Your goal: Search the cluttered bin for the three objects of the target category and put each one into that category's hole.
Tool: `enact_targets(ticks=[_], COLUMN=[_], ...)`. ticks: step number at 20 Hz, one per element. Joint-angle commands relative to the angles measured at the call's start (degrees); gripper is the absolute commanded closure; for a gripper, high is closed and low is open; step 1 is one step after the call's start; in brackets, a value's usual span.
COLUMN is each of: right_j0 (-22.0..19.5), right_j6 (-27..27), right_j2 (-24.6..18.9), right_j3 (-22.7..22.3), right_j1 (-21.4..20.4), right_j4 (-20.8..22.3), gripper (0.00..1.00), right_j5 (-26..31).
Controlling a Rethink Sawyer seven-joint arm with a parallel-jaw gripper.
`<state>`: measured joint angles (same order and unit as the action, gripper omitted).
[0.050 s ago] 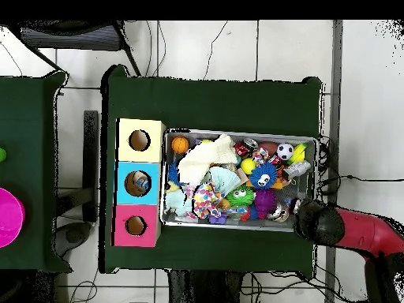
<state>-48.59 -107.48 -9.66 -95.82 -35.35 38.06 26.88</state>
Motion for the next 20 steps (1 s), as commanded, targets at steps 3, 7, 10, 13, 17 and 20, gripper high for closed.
enact_targets(ticks=[3, 7, 10, 13, 17, 20], right_j0=[0.8, 0.9, 1.7, 2.9, 4.8, 6.6], right_j6=[-0.5, -0.6, -1.6, -2.3, -4.0, -5.4], right_j2=[-3.8, -3.4, -2.5, -1.2, 1.4, 3.5], right_j3=[1.9, 1.7, 1.4, 2.2, 3.6, 4.6], right_j1=[5.3, 6.2, 6.2, 6.6, 8.7, 9.8], right_j4=[-0.2, -0.2, -0.1, 0.3, 1.7, 2.3], gripper=[0.0, 0.0, 0.0, 0.0, 0.0, 0.0], right_j5=[-3.6, -3.8, -3.8, -3.1, -4.0, -5.2])
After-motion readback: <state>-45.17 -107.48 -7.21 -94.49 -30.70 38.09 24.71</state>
